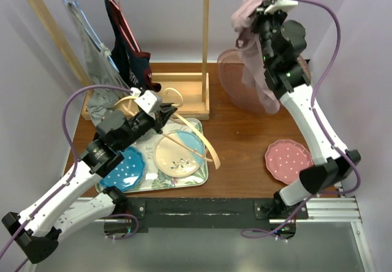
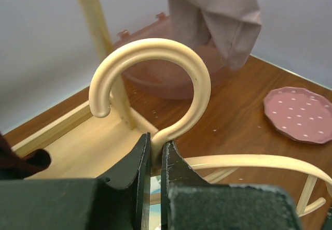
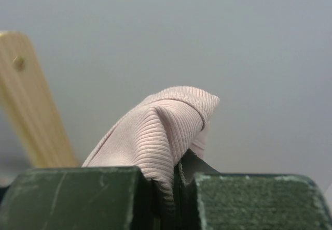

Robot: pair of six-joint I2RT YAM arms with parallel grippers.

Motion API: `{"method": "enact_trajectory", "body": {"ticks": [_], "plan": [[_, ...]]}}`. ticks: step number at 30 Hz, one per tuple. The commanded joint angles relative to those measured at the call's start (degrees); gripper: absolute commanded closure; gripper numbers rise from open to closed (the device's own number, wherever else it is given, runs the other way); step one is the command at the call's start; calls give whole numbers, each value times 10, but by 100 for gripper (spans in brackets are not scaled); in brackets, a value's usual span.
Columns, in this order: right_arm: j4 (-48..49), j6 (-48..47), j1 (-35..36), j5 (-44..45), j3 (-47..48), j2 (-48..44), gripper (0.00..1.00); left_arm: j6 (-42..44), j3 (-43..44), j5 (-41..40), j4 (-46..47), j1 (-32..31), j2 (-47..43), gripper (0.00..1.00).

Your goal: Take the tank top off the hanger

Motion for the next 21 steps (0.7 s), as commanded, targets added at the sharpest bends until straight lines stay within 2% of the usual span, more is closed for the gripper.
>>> {"method": "enact_trajectory", "body": {"ticks": [1, 7, 17, 21], "plan": [[29, -46, -30, 45, 92, 64, 100, 40, -33, -89, 70, 2, -27, 100], [58, -37, -72, 80, 113, 145, 100, 24, -56, -84, 87, 2, -56, 100], [-12, 24, -117, 166, 82, 252, 100, 21, -54, -63, 85, 2, -62, 100], [-84, 79, -134, 148, 65, 286, 100, 22, -58, -52, 87, 4, -75, 100]]}}
